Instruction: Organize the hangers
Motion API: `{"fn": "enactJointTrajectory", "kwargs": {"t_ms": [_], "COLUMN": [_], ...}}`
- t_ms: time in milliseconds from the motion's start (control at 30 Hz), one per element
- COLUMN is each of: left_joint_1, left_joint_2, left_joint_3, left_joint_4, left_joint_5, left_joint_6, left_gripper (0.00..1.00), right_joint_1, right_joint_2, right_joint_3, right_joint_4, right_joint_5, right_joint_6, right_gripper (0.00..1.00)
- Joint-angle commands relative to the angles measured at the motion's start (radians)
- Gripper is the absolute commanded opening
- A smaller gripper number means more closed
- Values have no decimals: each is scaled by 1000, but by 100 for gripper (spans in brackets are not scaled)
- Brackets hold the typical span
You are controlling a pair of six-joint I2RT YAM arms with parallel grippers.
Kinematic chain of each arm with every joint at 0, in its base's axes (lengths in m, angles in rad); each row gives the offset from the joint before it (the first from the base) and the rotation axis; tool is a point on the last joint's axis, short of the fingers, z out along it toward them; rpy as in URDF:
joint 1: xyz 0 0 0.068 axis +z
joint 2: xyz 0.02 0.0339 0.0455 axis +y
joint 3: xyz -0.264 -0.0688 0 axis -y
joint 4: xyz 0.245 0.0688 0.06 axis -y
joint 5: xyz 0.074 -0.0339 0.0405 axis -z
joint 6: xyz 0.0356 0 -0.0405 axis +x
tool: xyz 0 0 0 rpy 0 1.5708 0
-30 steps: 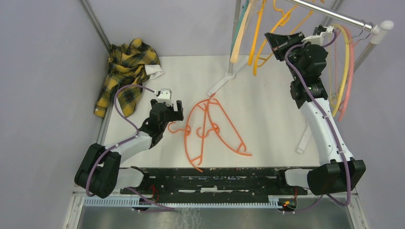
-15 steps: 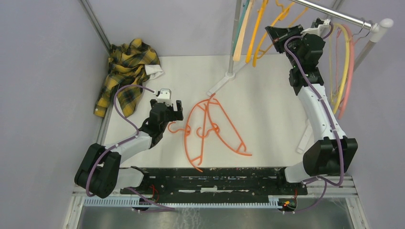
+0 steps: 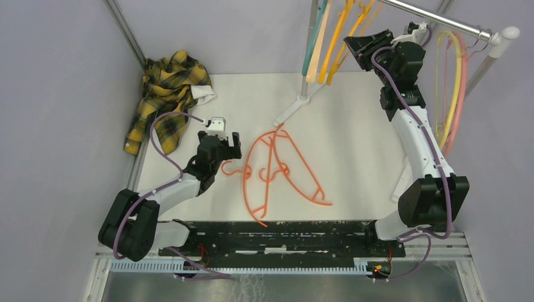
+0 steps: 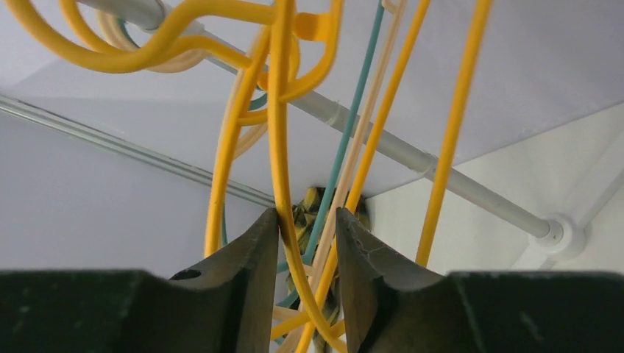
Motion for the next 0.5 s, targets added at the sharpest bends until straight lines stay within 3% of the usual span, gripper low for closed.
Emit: {"fn": "enactJointTrajectory", "kwargs": {"t_ms": [0, 200, 467], "left_joint_1": [1, 1, 1], "left_joint_2": [-3, -4, 10], "left_joint_3": [4, 5, 15], "left_joint_4": [54, 55, 48], "left_joint_5": [-27, -32, -31], "left_joint_6": [17, 12, -7], "left_gripper": [99, 99, 99], "right_joint_1": [-3, -3, 3], "right_joint_2": [-29, -96, -359], "right_joint_3": [-25, -62, -281], "right_joint_4": [-47, -60, -141], "right_joint_5": [16, 16, 57], "right_joint_6": [-36, -91, -233], "right_gripper": [49, 70, 98]}}
